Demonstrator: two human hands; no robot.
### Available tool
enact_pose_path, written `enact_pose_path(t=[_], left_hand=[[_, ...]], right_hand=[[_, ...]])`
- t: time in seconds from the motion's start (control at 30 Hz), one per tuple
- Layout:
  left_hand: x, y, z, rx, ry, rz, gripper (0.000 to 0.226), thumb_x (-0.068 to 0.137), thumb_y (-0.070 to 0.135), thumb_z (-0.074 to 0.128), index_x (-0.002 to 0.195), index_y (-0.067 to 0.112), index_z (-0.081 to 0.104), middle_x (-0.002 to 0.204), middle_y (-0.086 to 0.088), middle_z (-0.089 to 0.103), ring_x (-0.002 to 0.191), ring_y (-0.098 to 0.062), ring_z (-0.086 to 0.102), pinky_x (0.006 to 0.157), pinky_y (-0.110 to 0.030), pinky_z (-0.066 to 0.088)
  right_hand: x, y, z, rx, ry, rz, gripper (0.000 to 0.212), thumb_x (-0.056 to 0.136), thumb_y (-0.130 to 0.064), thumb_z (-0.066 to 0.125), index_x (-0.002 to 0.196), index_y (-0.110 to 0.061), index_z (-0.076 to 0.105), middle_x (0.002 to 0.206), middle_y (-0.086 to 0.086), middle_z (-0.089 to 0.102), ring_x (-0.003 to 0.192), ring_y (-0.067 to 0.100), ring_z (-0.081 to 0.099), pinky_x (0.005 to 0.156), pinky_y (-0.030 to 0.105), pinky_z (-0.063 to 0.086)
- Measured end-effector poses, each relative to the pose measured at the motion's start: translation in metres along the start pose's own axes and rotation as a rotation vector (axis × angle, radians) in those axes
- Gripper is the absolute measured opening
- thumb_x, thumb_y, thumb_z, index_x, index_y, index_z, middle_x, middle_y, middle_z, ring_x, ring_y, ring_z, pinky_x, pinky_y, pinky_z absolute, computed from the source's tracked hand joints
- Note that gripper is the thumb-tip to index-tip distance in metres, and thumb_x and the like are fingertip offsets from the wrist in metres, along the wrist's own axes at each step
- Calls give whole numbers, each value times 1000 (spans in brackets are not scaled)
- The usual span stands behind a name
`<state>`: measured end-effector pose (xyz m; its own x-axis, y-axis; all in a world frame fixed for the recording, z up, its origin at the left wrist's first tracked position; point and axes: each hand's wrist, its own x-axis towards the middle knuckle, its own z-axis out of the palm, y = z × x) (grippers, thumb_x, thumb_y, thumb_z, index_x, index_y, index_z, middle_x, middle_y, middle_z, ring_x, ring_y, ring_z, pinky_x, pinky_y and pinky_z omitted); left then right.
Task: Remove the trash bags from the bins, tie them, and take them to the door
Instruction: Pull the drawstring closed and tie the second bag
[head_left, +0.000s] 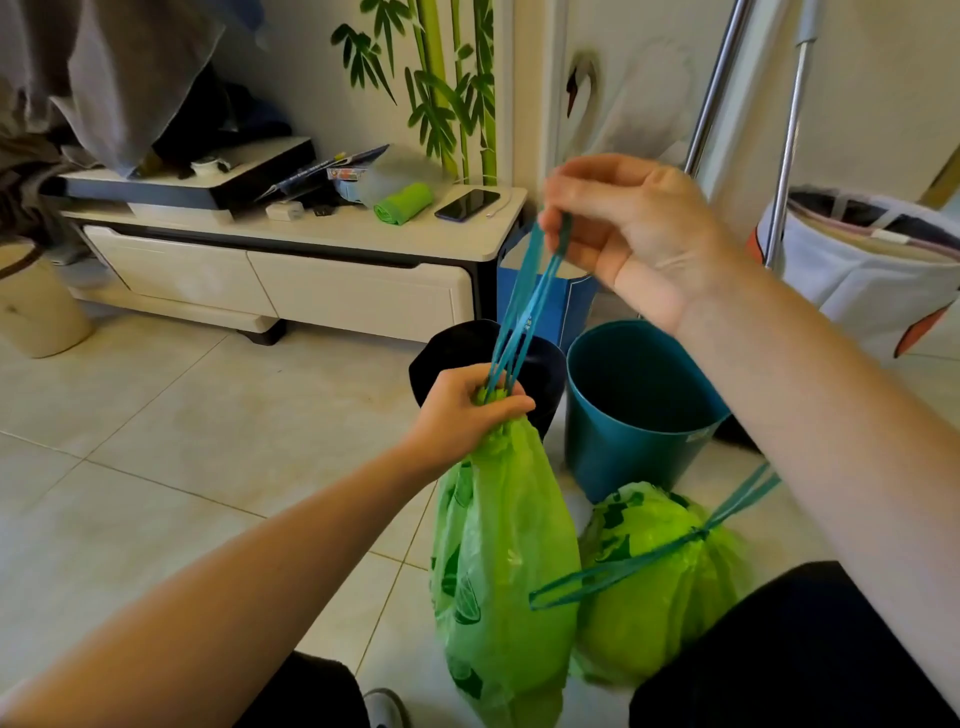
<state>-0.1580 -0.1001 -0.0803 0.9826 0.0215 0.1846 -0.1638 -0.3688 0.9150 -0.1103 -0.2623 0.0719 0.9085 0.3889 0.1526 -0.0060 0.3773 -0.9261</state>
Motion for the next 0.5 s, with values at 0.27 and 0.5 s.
enact_pose_path(t=[0.27,0.5], left_hand=[[-6,-33,-4,188,-136,-91,18,83,24,72,77,8,67,74,-11,68,68,-14,62,68,-35,52],[-13,-26,-3,477,-274,74,36,88,40,62,66,31,35,63,10,42,58,-6,43,58,-28,35]], right_hand=[[15,24,-26,95,184,7,9,79,5,68,84,-2,64,64,9,67,58,18,64,63,30,56],[32,35,-46,274,311,72,9,83,4,64,82,-4,62,65,9,67,58,16,67,61,27,56]])
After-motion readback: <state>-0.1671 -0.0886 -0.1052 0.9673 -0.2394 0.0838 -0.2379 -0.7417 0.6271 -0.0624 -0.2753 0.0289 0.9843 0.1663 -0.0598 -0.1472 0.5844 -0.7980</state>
